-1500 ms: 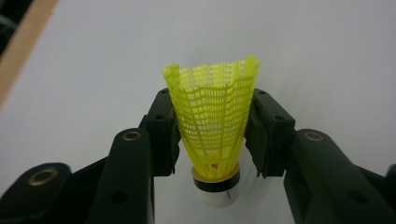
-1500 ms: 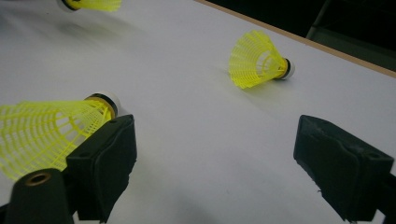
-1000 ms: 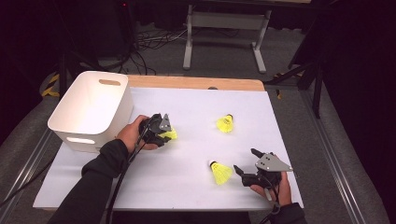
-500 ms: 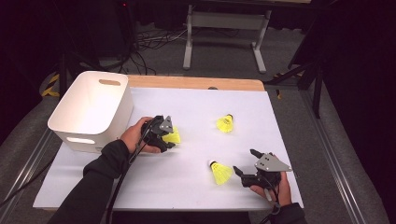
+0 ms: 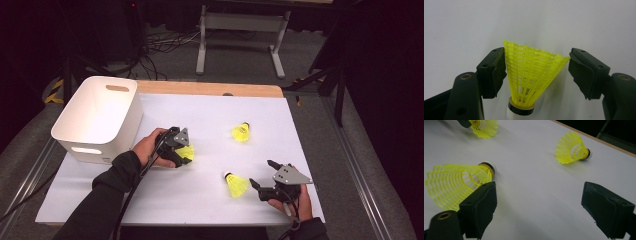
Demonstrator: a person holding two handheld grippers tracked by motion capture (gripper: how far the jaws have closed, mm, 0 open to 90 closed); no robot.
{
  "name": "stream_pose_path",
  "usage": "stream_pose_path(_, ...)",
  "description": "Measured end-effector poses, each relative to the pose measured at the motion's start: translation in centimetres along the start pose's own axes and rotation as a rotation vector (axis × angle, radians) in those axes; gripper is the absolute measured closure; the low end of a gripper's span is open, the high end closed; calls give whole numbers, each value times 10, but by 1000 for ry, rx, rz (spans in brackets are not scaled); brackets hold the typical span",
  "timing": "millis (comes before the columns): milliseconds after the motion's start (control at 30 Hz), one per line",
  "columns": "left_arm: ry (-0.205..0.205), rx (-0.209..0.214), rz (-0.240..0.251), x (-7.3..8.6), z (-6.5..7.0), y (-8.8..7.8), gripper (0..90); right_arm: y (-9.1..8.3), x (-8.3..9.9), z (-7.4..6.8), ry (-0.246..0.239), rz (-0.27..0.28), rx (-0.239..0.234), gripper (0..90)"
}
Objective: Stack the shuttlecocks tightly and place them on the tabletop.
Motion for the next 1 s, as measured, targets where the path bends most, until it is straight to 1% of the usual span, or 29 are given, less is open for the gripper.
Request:
stream_pose_path(33, 0, 6, 3, 0, 1, 0, 305, 0, 0, 0, 0, 0, 0, 139)
stream_pose_path(133, 6, 0, 0, 0, 1, -1, 324, 0, 0, 0, -2, 0, 2, 139)
stream_pose_path(167, 6, 8, -5, 2, 3, -1, 324, 0, 0, 0, -2, 0, 2, 139)
stream_pose_path(200, 15, 4, -21, 3, 3, -1, 353, 0, 0, 0, -2, 0, 3, 139)
stream_pose_path(233, 23, -6, -24, 3, 2, 0, 380, 0, 0, 0, -1, -2, 3, 139)
stream_pose_path(267, 23, -6, -24, 3, 2, 0, 417, 0, 0, 0, -1, -2, 3, 139)
stream_pose_path(300, 32, -13, -30, 3, 1, 0, 417, 0, 0, 0, 0, -2, 3, 139)
stream_pose_path(333, 55, -26, -48, 3, 0, 0, 455, 1, 0, -1, 1, -4, 1, 139)
stream_pose_path(400, 87, -44, -80, 2, -1, -1, 480, 0, 0, -1, -5, -4, 2, 139)
stream_pose_path(433, 97, -58, -100, 3, -3, -2, 483, 1, 0, -1, -3, -4, 2, 140)
stream_pose_path(467, 102, -70, -109, 3, -6, -3, 483, 1, 0, -1, 0, -4, 2, 139)
stream_pose_path(567, 102, -76, -109, 2, -9, -6, 497, 1, 0, -1, 2, -5, 0, 139)
stream_pose_path(600, 110, -83, -112, 2, -12, -8, 497, 1, 0, -2, 0, -5, -2, 140)
stream_pose_path(633, 112, -90, -112, 2, -14, -9, 502, 2, 0, -2, -3, -5, -2, 140)
stream_pose_path(667, 129, -109, -115, 2, -18, -11, 504, 2, 0, -2, -3, -5, -2, 140)
stream_pose_path(733, 136, -105, -112, 3, -18, -12, 505, 2, 0, -2, 2, -6, -3, 139)
stream_pose_path(767, 139, -124, -120, 4, -21, -13, 508, 2, -1, -2, 3, -6, -5, 140)
stream_pose_path(800, 145, -125, -123, 5, -23, -13, 510, 2, -1, -3, 3, -5, -6, 140)
stream_pose_path(833, 132, -94, -105, 6, -22, -11, 506, 2, -1, -3, 2, -5, -7, 140)
stream_pose_path(867, 126, -85, -110, 8, -22, -10, 492, 3, -1, -3, 0, -6, -8, 140)
stream_pose_path(900, 126, -85, -110, 8, -22, -10, 482, 3, -1, -3, 0, -6, -8, 140)
stream_pose_path(933, 108, -68, -102, 8, -20, -7, 465, 3, -1, -4, -2, -8, -11, 140)
stream_pose_path(1000, 103, -70, -98, 8, -20, -6, 430, 3, -1, -4, -3, -8, -10, 139)
Point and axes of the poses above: each handheld gripper's, and its own axes: y roughly forward along the jaws, x roughly out of its underside, z roughly to its right, the point moved 9 cm from there along y, roughly forward along the jaws, and after that the axes turned 13 degrees about x, right-handed, at the moved point
